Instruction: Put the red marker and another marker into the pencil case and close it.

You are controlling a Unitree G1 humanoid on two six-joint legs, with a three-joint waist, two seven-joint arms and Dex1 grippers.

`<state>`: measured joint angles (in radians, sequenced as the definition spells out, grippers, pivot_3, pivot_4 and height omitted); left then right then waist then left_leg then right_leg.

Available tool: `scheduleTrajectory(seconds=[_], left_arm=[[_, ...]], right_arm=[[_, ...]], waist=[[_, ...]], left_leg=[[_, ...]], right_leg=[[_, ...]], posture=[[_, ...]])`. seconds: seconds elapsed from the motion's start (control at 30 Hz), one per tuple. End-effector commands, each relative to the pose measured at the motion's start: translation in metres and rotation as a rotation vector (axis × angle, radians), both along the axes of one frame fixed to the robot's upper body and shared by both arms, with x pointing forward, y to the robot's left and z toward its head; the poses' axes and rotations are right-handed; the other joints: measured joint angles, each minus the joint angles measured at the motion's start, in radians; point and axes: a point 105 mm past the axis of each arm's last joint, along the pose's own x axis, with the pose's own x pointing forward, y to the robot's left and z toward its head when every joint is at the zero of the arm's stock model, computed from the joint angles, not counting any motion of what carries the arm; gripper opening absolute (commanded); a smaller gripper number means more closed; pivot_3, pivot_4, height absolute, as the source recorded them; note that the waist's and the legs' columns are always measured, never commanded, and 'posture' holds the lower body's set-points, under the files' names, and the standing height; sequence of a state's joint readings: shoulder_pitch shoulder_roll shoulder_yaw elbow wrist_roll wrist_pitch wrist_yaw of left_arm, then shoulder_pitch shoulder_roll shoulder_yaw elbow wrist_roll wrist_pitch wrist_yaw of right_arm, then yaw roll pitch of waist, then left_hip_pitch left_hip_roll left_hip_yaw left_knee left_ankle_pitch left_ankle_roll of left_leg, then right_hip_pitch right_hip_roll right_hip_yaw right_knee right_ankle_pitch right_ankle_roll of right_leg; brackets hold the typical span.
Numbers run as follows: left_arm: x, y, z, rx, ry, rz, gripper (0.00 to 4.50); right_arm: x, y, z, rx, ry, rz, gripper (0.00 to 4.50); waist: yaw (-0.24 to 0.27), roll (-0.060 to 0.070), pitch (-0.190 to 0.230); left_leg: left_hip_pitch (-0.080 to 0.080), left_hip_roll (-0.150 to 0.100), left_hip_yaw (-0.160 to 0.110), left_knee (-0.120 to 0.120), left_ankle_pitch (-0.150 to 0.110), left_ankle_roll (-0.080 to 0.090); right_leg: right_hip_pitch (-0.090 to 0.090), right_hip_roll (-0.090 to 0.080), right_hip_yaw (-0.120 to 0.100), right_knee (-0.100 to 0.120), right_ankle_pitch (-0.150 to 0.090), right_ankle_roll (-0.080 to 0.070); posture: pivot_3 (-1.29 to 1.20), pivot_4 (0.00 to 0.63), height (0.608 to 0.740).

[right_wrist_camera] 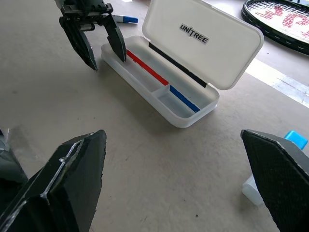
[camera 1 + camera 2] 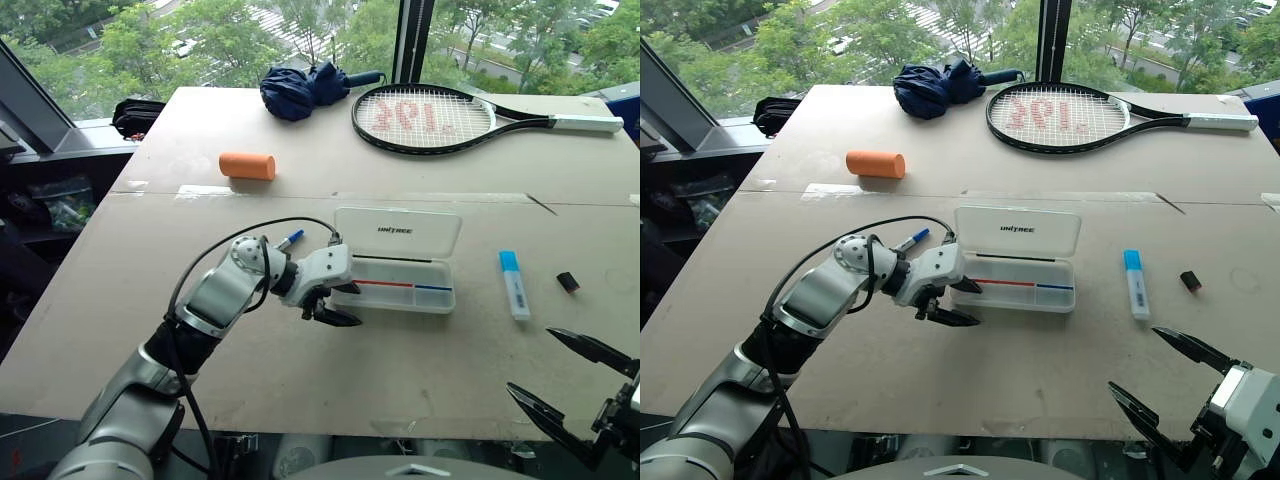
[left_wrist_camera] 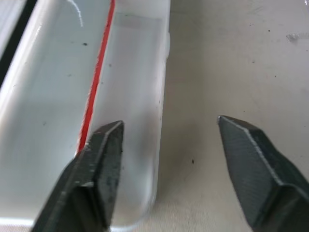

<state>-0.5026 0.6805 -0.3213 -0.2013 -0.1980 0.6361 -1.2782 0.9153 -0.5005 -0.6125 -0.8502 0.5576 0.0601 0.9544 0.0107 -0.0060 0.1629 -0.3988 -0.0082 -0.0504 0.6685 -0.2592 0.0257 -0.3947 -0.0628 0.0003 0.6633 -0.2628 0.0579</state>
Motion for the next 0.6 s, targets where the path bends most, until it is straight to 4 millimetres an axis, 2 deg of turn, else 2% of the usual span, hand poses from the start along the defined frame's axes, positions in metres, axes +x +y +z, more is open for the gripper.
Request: scheduleTrajectory(seconds=[0.03,0.17,0.3,0.47,0.57,0.6], left_arm=[[-0.003,0.025,0.023,-0.116,-0.029,0.147,3.14],[0.014,0.066,0.029,-0.124,-0.094,0.421,3.14],[0.036,0.111,0.016,-0.037,-0.136,0.624,3.14],[0.058,0.125,-0.008,0.061,-0.108,0.648,3.14],[0.063,0.128,-0.021,0.123,-0.109,0.633,3.14],[0.062,0.128,-0.022,0.125,-0.101,0.626,2.75]], right_arm=[[0.001,0.003,0.005,0.009,-0.024,0.019,4.5],[0.003,0.006,0.003,0.026,-0.024,0.035,4.5],[0.006,0.012,0.004,0.043,-0.028,0.068,4.5],[0.008,0.014,0.007,0.038,-0.032,0.095,4.5],[0.007,0.014,0.009,0.036,-0.034,0.09,4.5],[0.006,0.014,0.009,0.036,-0.033,0.087,4.5]], waist=[[-0.003,0.001,-0.001],[0.006,0.0,0.0],[0.005,0.0,0.0],[0.007,0.0,0.0],[0.007,0.0,-0.002],[0.006,0.0,-0.002]], left_leg=[[0.0,0.0,0.0,0.0,0.0,0.0],[0.0,0.0,-0.002,0.0,0.0,0.0],[0.0,0.0,-0.001,0.0,0.0,0.0],[0.0,-0.001,-0.001,0.0,0.0,0.0],[0.0,-0.003,-0.001,0.0,0.0,0.0],[0.0,-0.003,-0.001,0.0,0.0,0.0]], right_leg=[[0.0,-0.001,0.0,0.0,0.0,0.0],[0.0,-0.002,0.002,0.0,0.0,0.0],[0.0,-0.002,0.002,0.0,0.0,0.0],[0.0,-0.001,-0.002,0.0,0.0,0.0],[0.001,-0.002,-0.002,0.0,0.0,0.0],[0.001,-0.002,-0.002,0.0,0.0,0.0]], posture=[[0.0,0.15,0.73],[0.0,0.15,0.73],[0.0,0.15,0.73],[0.0,0.15,0.73],[0.0,0.15,0.73],[0.0,0.15,0.73]])
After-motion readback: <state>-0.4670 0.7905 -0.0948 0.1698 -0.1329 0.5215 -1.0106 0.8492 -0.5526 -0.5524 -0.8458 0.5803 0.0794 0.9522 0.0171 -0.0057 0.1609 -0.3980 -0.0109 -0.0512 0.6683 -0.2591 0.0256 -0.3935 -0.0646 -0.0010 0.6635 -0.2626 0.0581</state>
